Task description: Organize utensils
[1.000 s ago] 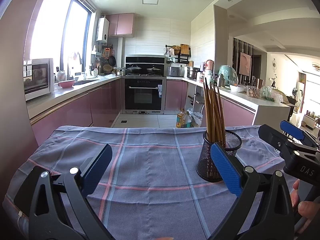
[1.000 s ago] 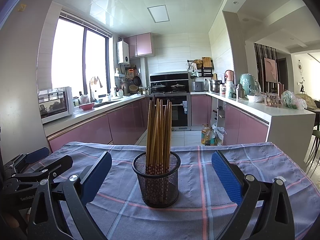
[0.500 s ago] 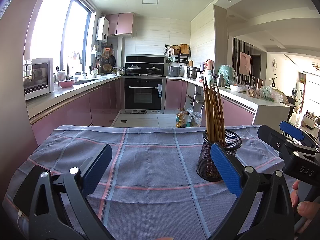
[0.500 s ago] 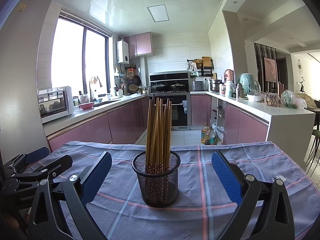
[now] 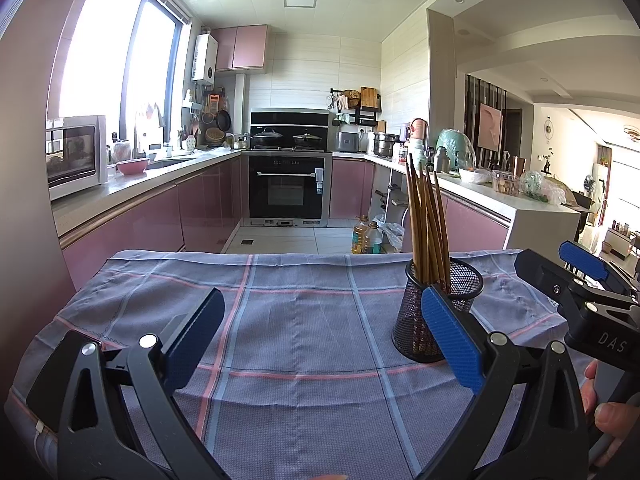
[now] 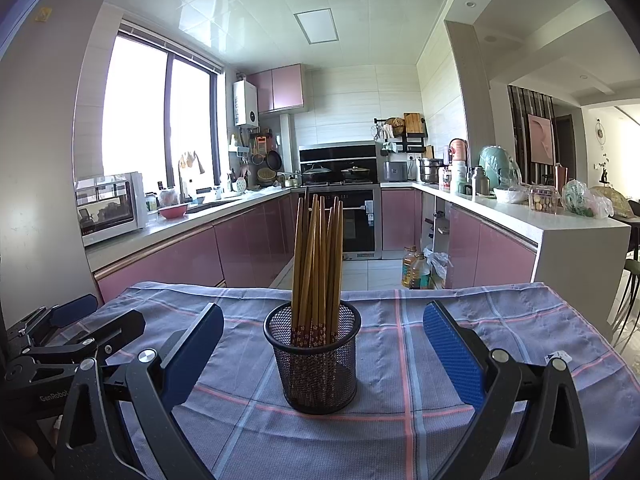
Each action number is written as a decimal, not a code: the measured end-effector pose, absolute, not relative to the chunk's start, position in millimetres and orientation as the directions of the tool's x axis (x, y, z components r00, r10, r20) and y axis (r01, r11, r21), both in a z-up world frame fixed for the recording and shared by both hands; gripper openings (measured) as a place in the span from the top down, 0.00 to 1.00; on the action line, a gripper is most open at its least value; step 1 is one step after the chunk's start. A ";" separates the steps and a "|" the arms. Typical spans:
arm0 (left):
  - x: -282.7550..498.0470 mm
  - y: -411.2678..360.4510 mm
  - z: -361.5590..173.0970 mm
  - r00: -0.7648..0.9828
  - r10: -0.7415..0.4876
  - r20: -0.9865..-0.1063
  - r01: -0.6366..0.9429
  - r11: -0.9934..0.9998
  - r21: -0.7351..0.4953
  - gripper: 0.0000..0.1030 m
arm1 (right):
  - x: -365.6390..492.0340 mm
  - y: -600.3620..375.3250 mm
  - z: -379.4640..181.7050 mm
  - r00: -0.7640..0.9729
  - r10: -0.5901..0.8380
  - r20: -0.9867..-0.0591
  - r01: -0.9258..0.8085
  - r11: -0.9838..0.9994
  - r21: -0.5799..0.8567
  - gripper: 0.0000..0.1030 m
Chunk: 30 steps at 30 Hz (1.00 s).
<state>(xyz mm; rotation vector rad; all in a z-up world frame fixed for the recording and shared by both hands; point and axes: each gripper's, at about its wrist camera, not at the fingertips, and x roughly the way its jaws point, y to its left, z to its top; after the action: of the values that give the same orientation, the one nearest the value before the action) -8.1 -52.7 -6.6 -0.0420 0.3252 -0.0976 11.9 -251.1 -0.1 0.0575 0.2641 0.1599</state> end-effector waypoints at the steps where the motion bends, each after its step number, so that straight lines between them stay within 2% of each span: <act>1: -8.4 -51.8 -6.6 0.943 -0.103 -0.317 0.089 0.994 -0.057 0.06 | 12.2 -251.4 -0.1 0.953 0.164 -0.256 -0.149 0.986 0.077 0.06; 30: -8.3 -52.1 -6.6 0.943 -0.103 -0.317 0.091 0.994 -0.053 0.06 | 12.4 -251.4 -1.7 0.953 0.161 -0.258 -0.145 0.986 0.080 0.06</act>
<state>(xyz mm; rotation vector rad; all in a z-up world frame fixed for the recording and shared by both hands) -8.3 -52.1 -6.6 -0.0379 0.3249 -0.0990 12.4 -251.4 -1.7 0.0606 0.2666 0.1557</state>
